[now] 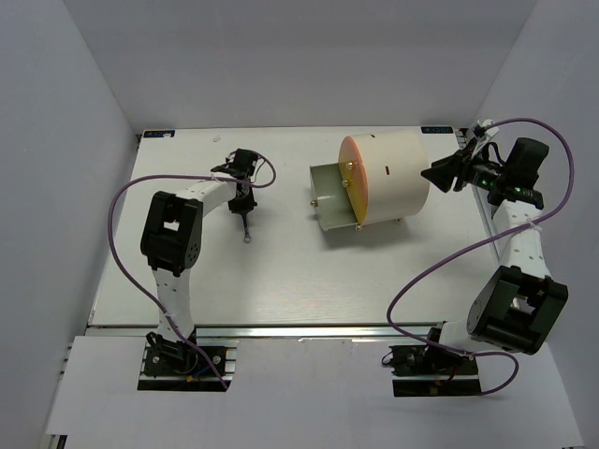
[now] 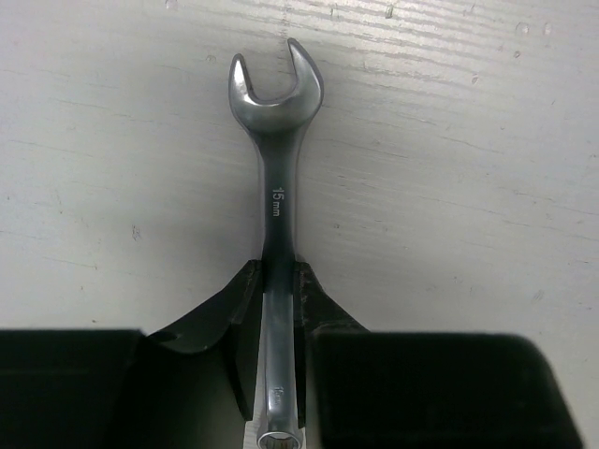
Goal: Sort the tools into containers
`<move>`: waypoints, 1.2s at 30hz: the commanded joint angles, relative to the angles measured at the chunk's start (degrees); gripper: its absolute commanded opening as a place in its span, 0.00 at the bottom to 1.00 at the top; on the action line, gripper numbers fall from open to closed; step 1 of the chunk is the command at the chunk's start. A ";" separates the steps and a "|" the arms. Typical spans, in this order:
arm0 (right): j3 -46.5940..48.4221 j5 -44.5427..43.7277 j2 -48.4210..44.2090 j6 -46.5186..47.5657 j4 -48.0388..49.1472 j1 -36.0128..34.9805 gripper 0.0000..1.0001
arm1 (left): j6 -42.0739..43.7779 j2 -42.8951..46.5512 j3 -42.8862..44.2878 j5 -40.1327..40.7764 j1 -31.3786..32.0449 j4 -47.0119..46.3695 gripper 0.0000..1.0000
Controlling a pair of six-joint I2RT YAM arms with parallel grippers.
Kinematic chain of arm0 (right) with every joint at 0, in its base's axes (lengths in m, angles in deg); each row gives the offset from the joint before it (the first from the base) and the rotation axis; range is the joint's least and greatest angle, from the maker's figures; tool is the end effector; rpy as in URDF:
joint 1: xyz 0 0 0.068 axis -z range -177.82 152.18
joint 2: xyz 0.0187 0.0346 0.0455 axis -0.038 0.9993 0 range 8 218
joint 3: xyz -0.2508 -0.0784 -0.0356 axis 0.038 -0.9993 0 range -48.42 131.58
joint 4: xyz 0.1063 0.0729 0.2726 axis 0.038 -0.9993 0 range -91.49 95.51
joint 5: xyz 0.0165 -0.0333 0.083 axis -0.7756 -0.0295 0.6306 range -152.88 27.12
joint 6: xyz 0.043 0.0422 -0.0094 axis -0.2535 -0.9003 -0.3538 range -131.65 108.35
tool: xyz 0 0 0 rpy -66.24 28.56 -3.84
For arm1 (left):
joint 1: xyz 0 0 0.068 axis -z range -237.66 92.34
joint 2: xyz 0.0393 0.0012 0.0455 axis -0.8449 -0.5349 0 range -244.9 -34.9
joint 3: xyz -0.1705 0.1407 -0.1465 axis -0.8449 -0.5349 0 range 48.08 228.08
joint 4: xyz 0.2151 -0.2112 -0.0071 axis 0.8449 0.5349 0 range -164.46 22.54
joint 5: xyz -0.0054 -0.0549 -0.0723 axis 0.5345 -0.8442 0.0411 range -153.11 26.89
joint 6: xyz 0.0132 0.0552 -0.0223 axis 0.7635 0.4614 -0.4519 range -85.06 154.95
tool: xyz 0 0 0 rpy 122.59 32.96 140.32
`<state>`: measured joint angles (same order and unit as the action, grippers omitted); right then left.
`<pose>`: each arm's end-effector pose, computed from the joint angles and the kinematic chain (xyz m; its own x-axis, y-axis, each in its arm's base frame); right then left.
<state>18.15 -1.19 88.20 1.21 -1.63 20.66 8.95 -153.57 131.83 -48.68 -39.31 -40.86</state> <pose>0.3535 -0.0759 0.3225 -0.1876 -0.0486 -0.9810 -0.6894 0.7180 0.0963 0.4366 -0.1330 0.1129 -0.8896 -0.1520 -0.4307 -0.1908 0.9805 0.0480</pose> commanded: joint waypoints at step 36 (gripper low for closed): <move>-0.21 1.33 -0.66 0.32 1.42 0.42 0.55 | -1.42 4.33 4.14 -7.49 0.11 8.14 0.00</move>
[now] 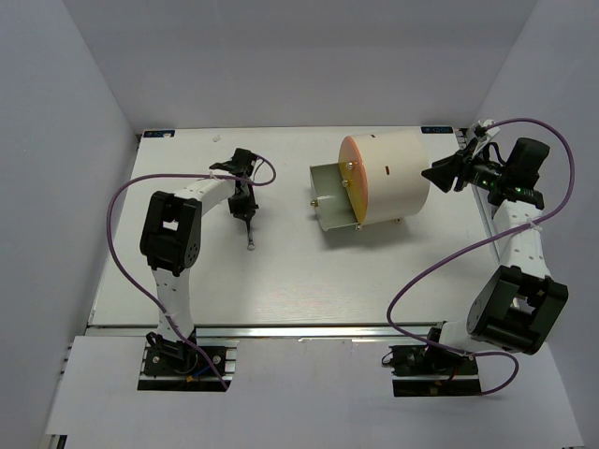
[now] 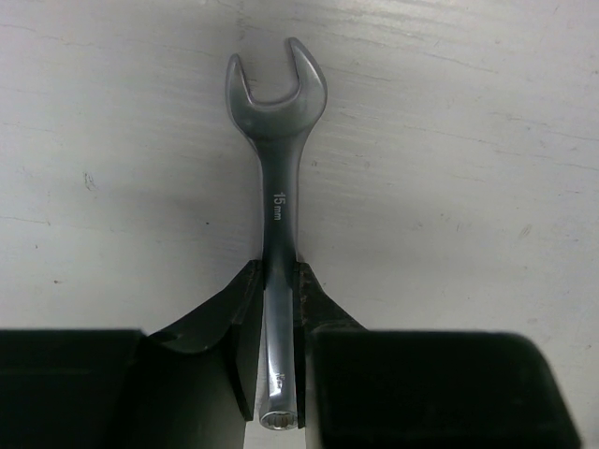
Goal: Sort the tools into containers
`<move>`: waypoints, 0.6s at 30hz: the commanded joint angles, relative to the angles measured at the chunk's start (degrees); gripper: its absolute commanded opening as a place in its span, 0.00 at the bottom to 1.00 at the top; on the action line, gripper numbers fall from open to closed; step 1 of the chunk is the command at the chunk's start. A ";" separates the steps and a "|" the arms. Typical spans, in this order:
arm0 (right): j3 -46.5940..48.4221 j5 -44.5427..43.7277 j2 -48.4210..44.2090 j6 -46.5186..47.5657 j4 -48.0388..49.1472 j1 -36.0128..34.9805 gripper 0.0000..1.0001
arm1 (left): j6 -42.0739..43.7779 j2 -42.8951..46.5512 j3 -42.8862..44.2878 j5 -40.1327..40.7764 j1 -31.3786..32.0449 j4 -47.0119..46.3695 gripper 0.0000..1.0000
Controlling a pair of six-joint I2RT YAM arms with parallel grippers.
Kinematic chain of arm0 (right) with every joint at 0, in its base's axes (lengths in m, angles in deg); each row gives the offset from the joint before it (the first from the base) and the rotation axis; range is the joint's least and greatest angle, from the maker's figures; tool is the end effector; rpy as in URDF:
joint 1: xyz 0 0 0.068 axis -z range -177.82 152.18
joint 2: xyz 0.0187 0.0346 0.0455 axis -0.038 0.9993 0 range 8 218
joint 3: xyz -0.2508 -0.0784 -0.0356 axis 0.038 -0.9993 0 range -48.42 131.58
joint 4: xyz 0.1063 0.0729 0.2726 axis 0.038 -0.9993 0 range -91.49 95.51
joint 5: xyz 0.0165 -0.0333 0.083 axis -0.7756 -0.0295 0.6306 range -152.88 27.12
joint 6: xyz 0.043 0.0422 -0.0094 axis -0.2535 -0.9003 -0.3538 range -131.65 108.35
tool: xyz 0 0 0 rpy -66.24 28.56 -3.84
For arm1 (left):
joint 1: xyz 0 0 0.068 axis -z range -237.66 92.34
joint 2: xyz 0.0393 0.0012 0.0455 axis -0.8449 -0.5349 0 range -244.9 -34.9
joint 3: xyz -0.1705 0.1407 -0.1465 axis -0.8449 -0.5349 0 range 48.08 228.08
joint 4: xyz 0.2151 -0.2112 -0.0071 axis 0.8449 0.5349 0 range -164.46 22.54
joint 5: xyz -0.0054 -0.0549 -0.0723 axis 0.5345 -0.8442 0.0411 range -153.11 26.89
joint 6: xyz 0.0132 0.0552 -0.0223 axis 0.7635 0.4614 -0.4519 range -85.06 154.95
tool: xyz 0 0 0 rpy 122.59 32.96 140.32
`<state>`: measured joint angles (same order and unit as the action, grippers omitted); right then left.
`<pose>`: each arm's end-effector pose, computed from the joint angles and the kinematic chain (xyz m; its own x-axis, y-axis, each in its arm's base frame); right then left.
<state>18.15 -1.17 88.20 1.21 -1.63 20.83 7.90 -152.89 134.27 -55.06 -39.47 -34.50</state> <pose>0.3533 -0.0770 0.3225 -0.1877 -0.0480 -0.9811 -0.6875 0.7198 0.0963 0.4327 -0.1356 0.1260 -0.9253 -0.1698 -0.3392 -0.1719 0.9848 -0.0239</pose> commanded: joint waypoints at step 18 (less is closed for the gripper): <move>-0.74 1.39 -0.75 0.58 1.25 0.24 0.55 | -0.46 5.50 2.84 -1.55 0.26 2.48 0.00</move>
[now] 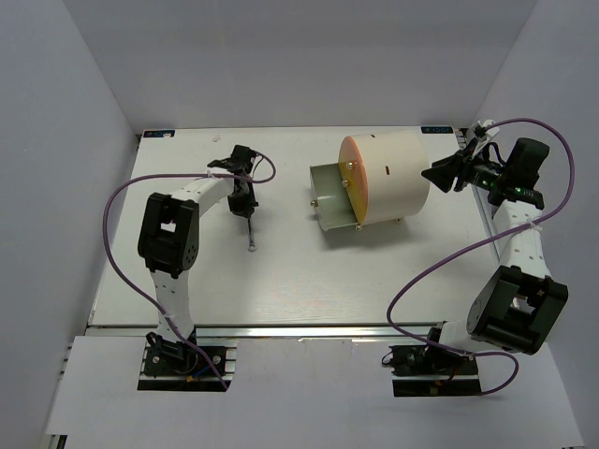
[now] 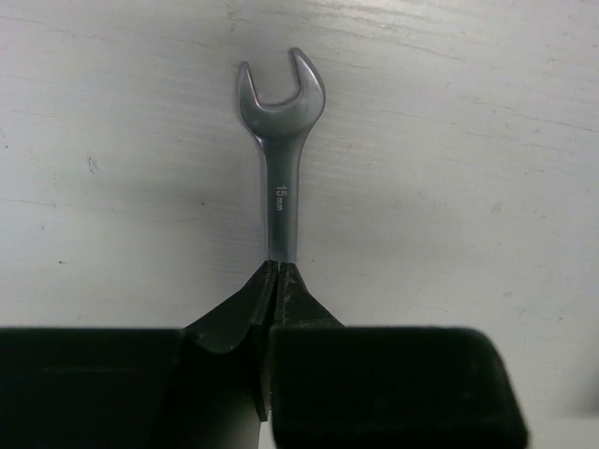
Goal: Sort the tools into containers
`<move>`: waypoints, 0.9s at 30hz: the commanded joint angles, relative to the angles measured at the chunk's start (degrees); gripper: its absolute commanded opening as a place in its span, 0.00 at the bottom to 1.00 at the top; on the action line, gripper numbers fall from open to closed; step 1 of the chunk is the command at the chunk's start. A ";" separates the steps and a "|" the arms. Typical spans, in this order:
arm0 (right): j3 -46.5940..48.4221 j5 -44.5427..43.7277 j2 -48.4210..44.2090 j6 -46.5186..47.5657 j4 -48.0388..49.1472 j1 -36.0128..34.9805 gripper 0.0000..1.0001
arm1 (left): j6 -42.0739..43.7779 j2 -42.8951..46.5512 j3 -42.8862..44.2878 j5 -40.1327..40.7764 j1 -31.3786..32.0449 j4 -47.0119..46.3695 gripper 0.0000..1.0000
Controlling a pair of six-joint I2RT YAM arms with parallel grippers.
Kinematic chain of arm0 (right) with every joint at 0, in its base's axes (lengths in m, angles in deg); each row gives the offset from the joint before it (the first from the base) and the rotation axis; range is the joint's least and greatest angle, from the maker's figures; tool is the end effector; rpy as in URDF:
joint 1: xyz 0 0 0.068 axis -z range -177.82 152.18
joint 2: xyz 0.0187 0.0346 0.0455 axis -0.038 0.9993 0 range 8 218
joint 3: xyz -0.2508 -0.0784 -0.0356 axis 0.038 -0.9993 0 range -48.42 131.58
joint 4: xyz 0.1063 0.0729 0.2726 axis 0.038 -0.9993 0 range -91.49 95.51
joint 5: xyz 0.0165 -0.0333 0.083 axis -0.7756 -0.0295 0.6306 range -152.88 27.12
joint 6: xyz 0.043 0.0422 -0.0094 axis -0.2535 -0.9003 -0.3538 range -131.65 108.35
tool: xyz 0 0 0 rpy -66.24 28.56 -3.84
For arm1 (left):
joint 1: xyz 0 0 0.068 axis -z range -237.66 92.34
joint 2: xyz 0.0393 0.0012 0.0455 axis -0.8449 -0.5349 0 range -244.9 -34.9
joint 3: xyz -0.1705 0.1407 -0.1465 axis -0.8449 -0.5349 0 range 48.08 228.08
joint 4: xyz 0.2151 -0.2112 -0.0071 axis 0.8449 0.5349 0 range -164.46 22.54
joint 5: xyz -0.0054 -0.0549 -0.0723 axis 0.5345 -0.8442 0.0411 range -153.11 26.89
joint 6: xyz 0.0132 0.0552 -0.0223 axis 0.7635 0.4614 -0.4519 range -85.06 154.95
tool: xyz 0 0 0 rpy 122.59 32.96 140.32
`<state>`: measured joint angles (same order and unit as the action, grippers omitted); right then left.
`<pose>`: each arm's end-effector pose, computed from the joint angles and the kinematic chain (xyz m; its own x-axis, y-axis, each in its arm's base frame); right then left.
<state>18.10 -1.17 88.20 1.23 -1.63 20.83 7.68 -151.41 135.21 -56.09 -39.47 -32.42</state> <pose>0.3532 -0.0770 0.3222 -0.1883 -0.0480 -0.9809 -0.6874 0.7198 0.0968 0.4314 -0.1360 0.1409 -0.9255 -0.1744 -0.3362 -0.1699 0.9845 -0.0430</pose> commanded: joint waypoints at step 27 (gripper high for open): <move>-0.78 1.22 -0.40 0.83 1.16 0.24 0.55 | -0.07 -1.87 -1.88 0.88 2.02 0.85 0.42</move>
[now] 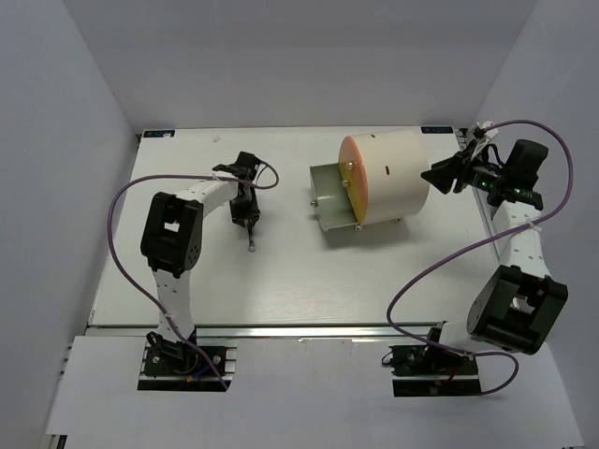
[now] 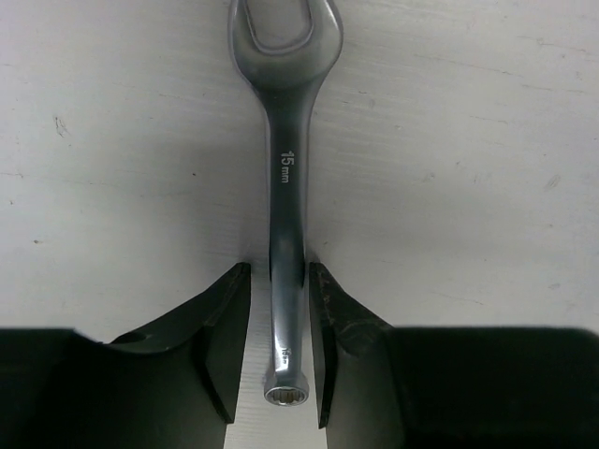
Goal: Sort the tools into containers
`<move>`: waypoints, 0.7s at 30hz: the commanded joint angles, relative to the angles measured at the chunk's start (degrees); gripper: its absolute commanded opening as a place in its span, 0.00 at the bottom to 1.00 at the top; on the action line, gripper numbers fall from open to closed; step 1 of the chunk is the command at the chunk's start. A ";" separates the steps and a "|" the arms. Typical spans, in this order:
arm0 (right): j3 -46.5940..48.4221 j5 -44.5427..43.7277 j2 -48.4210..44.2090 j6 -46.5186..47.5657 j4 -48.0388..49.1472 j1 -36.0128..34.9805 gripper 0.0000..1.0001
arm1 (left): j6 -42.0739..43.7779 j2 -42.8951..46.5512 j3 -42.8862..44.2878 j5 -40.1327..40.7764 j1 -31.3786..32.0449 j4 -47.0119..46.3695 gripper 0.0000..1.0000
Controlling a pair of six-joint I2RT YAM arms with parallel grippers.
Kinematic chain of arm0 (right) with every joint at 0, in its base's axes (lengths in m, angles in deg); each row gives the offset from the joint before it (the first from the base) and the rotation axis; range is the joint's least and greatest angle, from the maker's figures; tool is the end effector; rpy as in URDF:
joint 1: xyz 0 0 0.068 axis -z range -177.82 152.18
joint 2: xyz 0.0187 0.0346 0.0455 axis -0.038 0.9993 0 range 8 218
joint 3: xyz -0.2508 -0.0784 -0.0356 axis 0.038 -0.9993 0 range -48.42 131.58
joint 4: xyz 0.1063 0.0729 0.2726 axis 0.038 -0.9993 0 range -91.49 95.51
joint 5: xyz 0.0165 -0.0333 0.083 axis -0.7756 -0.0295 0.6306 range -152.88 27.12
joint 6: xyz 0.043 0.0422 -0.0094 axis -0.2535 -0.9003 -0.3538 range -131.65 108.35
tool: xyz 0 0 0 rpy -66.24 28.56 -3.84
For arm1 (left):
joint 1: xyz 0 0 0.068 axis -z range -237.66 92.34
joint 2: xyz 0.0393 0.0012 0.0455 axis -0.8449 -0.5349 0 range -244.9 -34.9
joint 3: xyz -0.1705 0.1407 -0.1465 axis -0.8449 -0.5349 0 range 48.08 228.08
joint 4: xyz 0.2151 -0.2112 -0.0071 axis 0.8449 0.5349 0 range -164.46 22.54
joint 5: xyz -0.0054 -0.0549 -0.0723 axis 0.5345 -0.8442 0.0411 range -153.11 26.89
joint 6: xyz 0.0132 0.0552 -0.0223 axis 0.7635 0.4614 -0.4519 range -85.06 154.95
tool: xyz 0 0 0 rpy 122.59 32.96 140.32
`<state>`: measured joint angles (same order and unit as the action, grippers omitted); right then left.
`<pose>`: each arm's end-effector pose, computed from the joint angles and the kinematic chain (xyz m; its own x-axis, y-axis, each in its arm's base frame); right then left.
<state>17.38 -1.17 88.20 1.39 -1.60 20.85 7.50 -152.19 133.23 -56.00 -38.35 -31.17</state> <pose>0.3527 -0.0769 0.3174 -0.1976 -0.0461 -0.9792 -0.6866 0.7195 0.1046 0.4197 -0.1412 0.1236 -0.9483 -0.1522 -0.2784 -0.1557 0.9878 -0.0096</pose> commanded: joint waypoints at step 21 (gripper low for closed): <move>-0.32 0.78 -0.14 1.38 0.61 0.48 0.55 | 1.07 -1.54 0.28 7.03 2.84 -0.31 0.00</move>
<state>17.36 -1.19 88.20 2.28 -1.63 20.92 7.61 -153.02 134.08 -50.62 -35.40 -32.66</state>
